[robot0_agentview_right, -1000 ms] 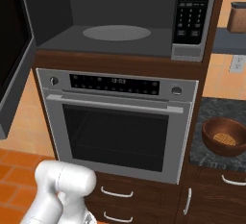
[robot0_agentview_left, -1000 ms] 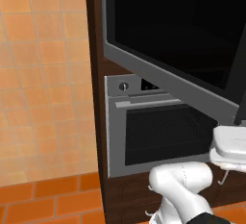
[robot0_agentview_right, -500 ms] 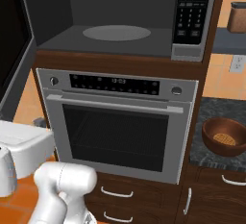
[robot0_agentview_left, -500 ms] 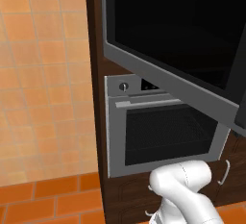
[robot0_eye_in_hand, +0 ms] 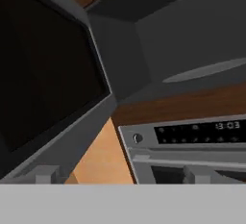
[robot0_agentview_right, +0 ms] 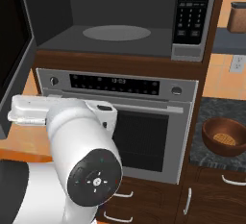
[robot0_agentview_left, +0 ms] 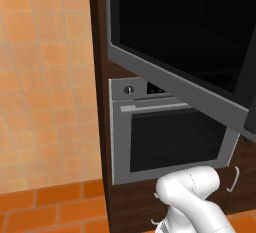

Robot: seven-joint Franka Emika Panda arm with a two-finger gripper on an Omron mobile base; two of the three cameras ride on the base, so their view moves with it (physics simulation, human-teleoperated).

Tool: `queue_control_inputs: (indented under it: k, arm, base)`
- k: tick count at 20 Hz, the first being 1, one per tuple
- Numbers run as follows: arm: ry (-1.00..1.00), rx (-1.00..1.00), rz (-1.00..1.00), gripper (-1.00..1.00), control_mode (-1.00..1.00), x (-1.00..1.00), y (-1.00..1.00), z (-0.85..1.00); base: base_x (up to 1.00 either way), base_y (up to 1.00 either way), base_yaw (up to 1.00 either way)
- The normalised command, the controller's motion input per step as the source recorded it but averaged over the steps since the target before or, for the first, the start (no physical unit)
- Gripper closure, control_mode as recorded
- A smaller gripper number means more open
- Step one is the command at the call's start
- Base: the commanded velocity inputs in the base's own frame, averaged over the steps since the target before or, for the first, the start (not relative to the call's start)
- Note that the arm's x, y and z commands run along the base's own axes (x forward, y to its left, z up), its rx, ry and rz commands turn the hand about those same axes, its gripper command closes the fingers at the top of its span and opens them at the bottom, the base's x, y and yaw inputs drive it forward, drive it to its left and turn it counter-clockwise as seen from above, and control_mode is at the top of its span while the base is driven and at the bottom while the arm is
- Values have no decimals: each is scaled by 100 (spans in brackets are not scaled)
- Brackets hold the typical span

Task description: Open the microwave, place the bowl with waffle inside the microwave, then close the microwave door and turn it on.

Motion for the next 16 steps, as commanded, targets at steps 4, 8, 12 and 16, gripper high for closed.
queue_control_inputs:
  k: [4, 8, 12, 16]
  arm:
    - [-14, 5, 51, -100, -100, 51, 31, -27]
    - [-9, 1, 47, -100, -100, 18, 69, -16]
    - [0, 5, 34, -100, -100, 21, 41, 0]
    - [0, 0, 34, -100, -100, -7, 68, 1]
  base:
    - [0, 0, 0]
    - [0, 0, 0]
    - [0, 0, 0]
    - [0, 0, 0]
